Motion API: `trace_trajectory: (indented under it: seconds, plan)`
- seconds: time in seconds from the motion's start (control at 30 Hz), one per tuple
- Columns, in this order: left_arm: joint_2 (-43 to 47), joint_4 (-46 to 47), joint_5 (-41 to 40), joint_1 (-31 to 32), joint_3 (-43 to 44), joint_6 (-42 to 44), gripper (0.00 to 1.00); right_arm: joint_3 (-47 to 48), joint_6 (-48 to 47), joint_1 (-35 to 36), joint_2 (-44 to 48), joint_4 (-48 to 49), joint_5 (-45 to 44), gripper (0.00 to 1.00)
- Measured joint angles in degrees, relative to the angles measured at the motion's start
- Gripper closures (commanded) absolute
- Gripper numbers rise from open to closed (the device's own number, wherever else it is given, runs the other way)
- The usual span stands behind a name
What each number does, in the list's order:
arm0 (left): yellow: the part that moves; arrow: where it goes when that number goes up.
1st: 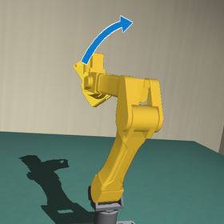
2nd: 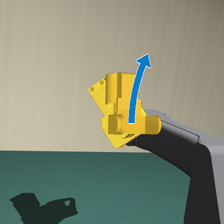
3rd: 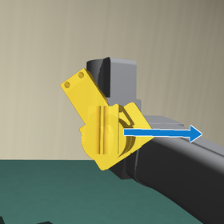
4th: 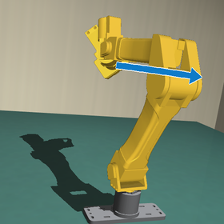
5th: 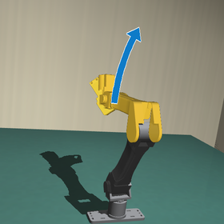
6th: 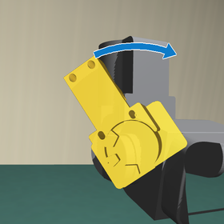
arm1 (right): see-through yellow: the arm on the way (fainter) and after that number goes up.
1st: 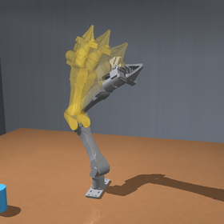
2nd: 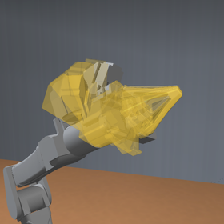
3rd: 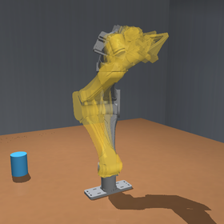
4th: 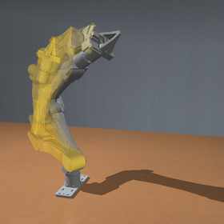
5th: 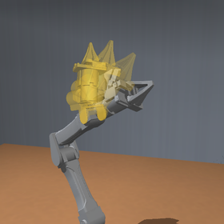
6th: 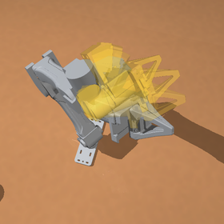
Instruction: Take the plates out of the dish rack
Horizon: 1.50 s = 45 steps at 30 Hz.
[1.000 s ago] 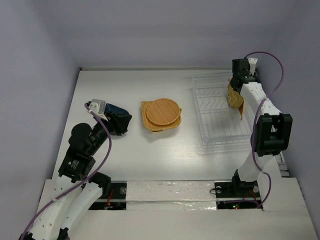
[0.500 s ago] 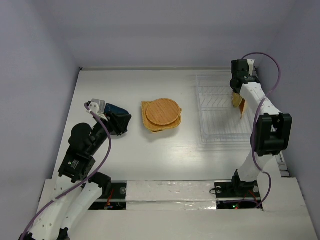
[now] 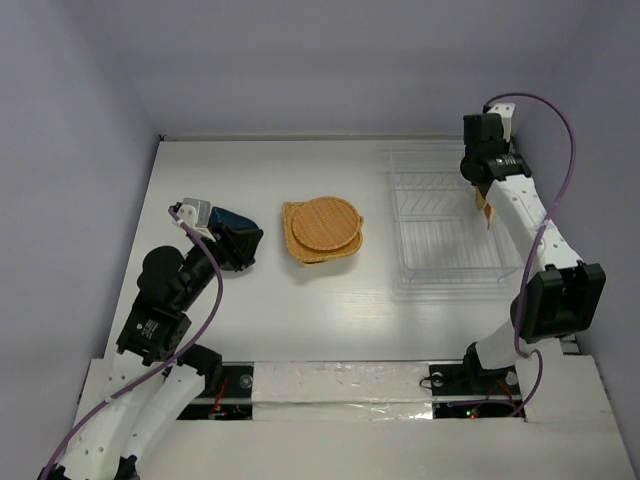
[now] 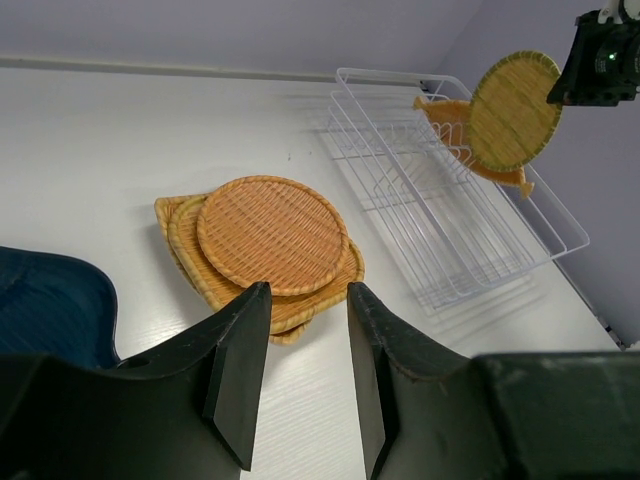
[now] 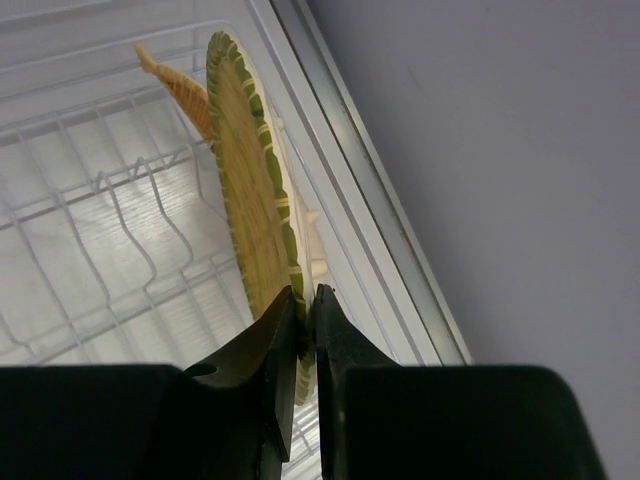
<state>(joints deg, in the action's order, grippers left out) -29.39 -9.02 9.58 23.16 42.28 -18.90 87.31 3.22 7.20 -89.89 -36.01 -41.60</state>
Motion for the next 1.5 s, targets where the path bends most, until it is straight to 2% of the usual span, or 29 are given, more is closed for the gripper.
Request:
trace_trajectory:
  seconds: [0.27, 0.47, 0.57, 0.73, 0.77, 0.8, 0.87, 0.9, 1.07, 1.1, 1.2, 1.3, 1.5]
  plan:
    - [0.0, 0.0, 0.0, -0.02, 0.0, 0.0, 0.67, 0.44, 0.9, 6.75, 7.87, 0.35, -0.83, 1.0]
    - [0.0, 0.0, 0.02, -0.02, 0.0, 0.0, 0.66, 1.22, 2.23, 7.5, 10.51, 0.46, 0.7, 1.0]
    - [-0.02, 0.0, 0.02, -0.28, 0.0, 0.0, 0.66, -0.35, 4.15, 7.58, 11.3, 0.79, 6.69, 1.0]
    - [-0.02, 0.0, 0.04, -0.79, 0.0, 0.0, 0.67, -4.37, 9.68, 11.04, 12.96, 4.02, 23.34, 1.0]
    - [-0.02, 0.0, 0.02, -0.81, 0.0, -0.02, 0.69, -5.07, 11.17, 12.07, 12.94, 5.42, 27.15, 1.0]
    - [-0.02, 0.0, -0.02, -0.83, 0.0, -0.02, 0.84, -5.9, 12.66, 13.03, 12.83, 7.19, 30.56, 1.0]
    - [-0.02, -0.02, -0.13, -1.01, 0.0, -0.09, 1.0, -7.26, 15.98, 14.34, 12.07, 10.6, 37.22, 1.0]
    - [-0.02, -0.02, -0.22, -1.11, 0.0, 0.04, 1.0, -7.78, 17.68, 14.99, 11.17, 12.5, 40.63, 1.0]
    - [-0.02, -0.04, -0.87, -1.14, 0.0, 0.0, 1.0, -9.75, 25.16, 16.55, 4.07, 21.24, 53.64, 1.0]
    - [-0.02, -0.02, -1.01, -1.14, 0.0, 0.0, 0.91, -10.21, 26.43, 16.85, 2.4, 22.64, 55.41, 1.0]
    - [-0.02, -0.04, -1.2, -1.14, 0.0, -0.07, 0.75, -11.74, 29.73, 17.31, -1.62, 25.79, 59.36, 1.0]
    - [-0.02, -0.07, -1.22, -1.14, 0.0, -0.15, 0.69, -14.34, 32.59, 17.68, -4.22, 30.23, 62.1, 1.0]
    - [-0.02, -0.04, -1.01, -1.14, 0.0, -0.17, 0.67, -17.35, 37.03, 18.03, -8.22, 36.48, 66.73, 1.0]
